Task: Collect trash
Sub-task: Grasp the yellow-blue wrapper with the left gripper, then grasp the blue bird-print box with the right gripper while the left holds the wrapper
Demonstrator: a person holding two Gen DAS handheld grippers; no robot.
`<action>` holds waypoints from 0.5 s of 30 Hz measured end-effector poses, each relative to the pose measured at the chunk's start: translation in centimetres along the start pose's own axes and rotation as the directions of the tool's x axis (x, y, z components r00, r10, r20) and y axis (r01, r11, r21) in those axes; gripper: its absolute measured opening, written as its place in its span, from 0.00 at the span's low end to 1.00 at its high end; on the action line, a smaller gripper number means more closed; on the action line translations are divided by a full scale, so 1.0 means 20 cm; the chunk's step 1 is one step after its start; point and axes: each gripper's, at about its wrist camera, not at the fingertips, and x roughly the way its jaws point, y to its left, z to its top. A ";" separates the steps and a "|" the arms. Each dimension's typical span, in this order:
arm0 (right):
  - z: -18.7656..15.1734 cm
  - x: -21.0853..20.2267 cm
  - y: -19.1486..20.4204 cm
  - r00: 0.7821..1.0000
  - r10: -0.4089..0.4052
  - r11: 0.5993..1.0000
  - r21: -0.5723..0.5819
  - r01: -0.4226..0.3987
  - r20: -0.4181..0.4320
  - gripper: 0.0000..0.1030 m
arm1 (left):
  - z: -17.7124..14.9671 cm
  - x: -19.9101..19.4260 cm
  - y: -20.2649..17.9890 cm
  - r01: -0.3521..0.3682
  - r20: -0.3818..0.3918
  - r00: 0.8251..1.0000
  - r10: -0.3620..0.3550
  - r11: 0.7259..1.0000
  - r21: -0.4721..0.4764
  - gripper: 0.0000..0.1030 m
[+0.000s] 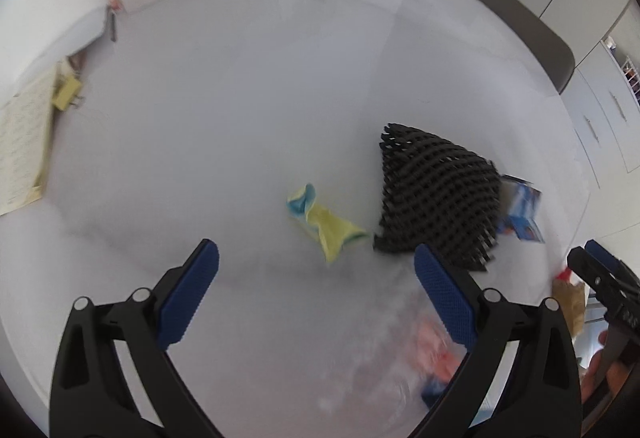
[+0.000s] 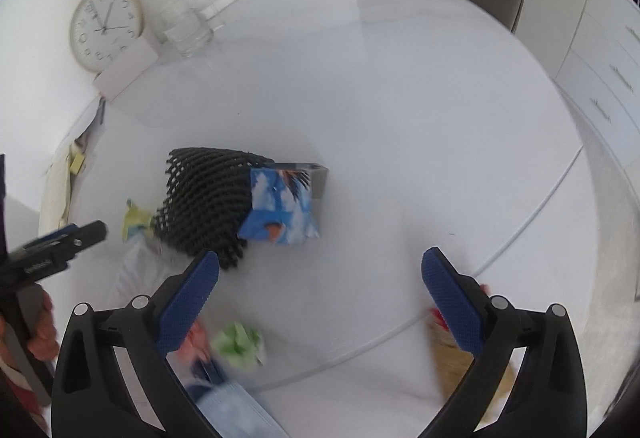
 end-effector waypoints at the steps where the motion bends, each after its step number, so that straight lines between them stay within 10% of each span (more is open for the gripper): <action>1: 0.00 0.02 0.01 1.000 -0.006 1.000 0.007 0.006 -0.003 0.98 | 0.02 0.04 0.00 -0.001 -0.012 1.000 0.001 1.000 -0.001 0.88; 15: 0.06 0.14 0.02 0.997 -0.079 0.994 0.077 0.080 -0.014 0.98 | 0.09 0.31 0.06 0.016 -0.095 0.995 -0.025 0.995 -0.098 0.29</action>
